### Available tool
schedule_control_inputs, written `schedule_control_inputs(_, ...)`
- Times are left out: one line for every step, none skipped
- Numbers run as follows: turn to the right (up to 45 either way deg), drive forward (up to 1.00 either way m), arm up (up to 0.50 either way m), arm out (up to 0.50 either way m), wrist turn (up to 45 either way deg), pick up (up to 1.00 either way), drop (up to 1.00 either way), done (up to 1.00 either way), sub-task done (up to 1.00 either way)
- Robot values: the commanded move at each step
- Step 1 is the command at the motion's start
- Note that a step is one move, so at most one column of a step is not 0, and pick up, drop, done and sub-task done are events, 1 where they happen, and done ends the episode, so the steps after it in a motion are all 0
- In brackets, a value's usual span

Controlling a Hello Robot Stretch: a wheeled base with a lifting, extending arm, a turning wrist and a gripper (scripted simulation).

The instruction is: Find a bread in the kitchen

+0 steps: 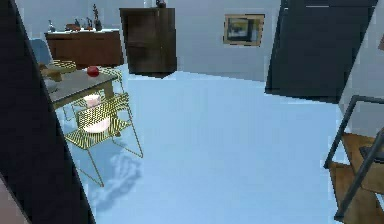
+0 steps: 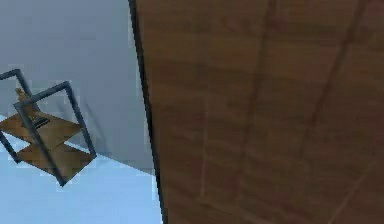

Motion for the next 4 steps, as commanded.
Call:
schedule_control_inputs(0.0, 0.70, 0.00, 0.00, 0.0, 0.00, 0.00, 0.00, 0.00)
schedule_control_inputs(-42.0, 0.00, 0.00, 0.00, 0.0, 0.00, 0.00, 0.00, 0.00)
schedule_control_inputs(0.0, 0.05, 0.00, 0.00, 0.0, 0.00, 0.00, 0.00, 0.00)
schedule_control_inputs(-24.0, 0.00, 0.00, 0.00, 0.0, 0.00, 0.00, 0.00, 0.00)
